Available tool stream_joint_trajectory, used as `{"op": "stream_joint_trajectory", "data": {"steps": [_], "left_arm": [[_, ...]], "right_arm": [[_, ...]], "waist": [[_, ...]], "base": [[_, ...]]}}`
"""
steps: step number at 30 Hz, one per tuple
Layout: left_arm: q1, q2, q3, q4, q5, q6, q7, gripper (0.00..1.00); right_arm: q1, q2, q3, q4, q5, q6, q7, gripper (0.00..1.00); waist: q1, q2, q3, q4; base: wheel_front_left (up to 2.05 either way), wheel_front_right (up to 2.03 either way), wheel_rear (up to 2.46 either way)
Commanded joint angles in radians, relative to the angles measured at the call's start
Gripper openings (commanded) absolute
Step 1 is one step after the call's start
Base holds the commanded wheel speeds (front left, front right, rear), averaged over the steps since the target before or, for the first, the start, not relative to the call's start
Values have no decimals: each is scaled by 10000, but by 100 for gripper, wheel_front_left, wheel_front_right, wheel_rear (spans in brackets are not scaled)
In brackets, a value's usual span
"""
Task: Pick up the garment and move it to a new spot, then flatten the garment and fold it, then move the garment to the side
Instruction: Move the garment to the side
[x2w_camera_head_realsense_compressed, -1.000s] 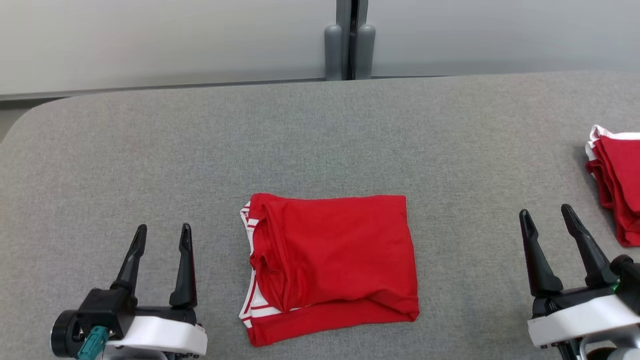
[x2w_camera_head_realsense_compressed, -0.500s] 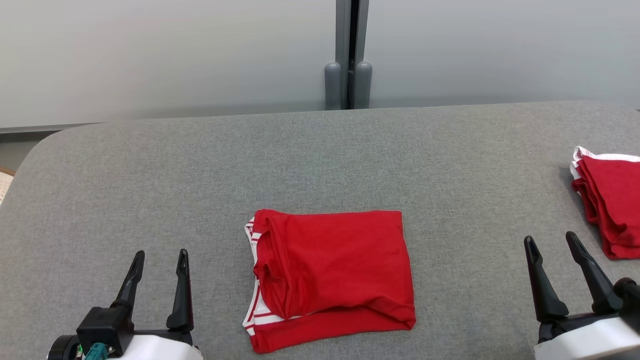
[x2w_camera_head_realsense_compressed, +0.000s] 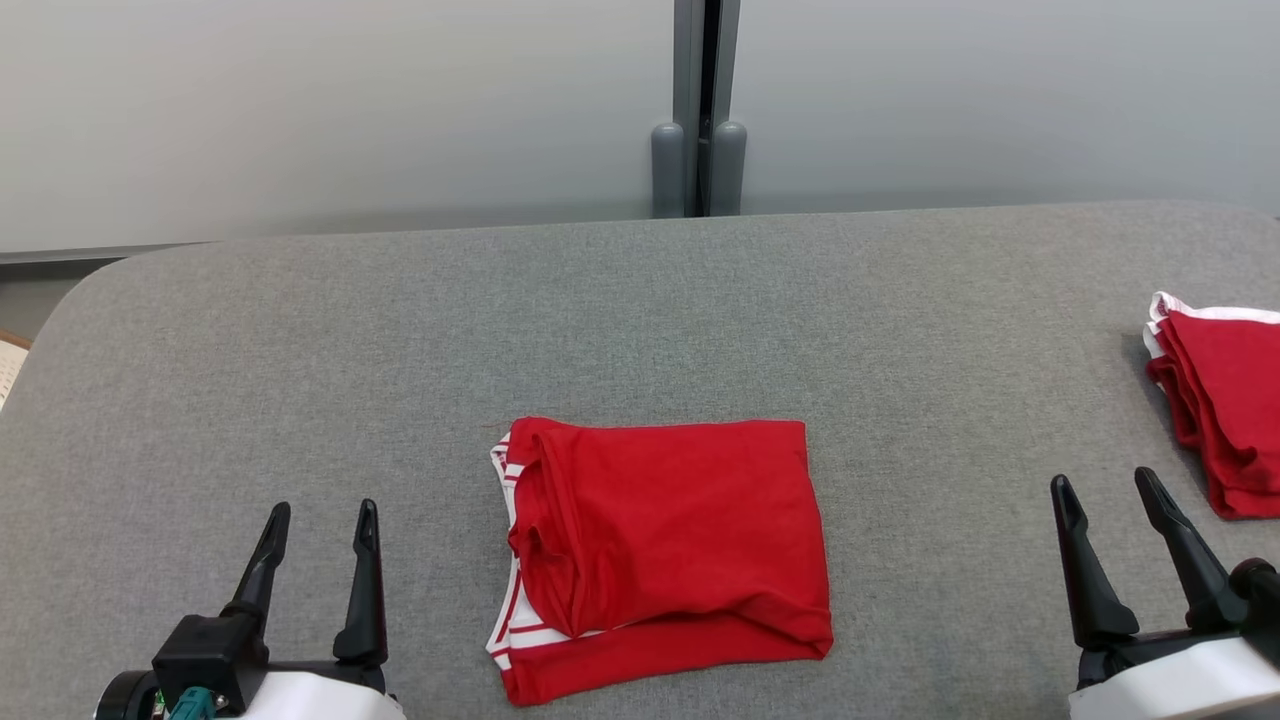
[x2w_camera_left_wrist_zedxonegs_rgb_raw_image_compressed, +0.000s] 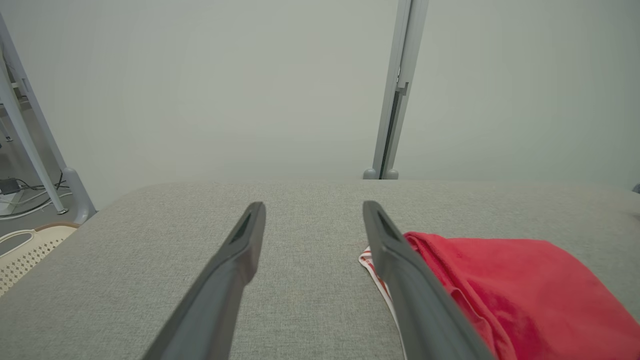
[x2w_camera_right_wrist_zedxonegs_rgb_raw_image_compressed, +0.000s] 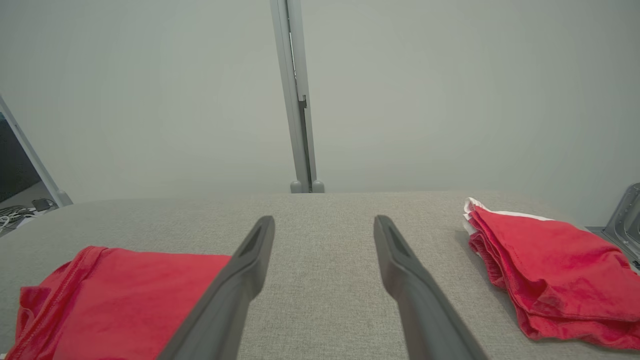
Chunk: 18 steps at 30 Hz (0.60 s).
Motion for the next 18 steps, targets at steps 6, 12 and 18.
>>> {"op": "stream_joint_trajectory", "data": {"steps": [6, 12, 18], "left_arm": [[-59, 56, -16, -20, -85, 53, -73, 100], [-334, 27, -84, -44, -65, 3, -148, 100], [-1044, -136, -223, -110, -1, -110, -312, 100]], "right_arm": [[59, -8, -50, -84, -68, -4, 89, 100], [-144, -22, 17, 21, -82, -4, 190, 100], [-742, -103, 586, 1018, 67, -3, 255, 100]], "waist": [[0, 0, 32, 37], [0, 0, 242, 170], [0, 0, 974, 679]], "base": [[0, 0, 0], [0, 0, 0], [0, 0, 0]]}}
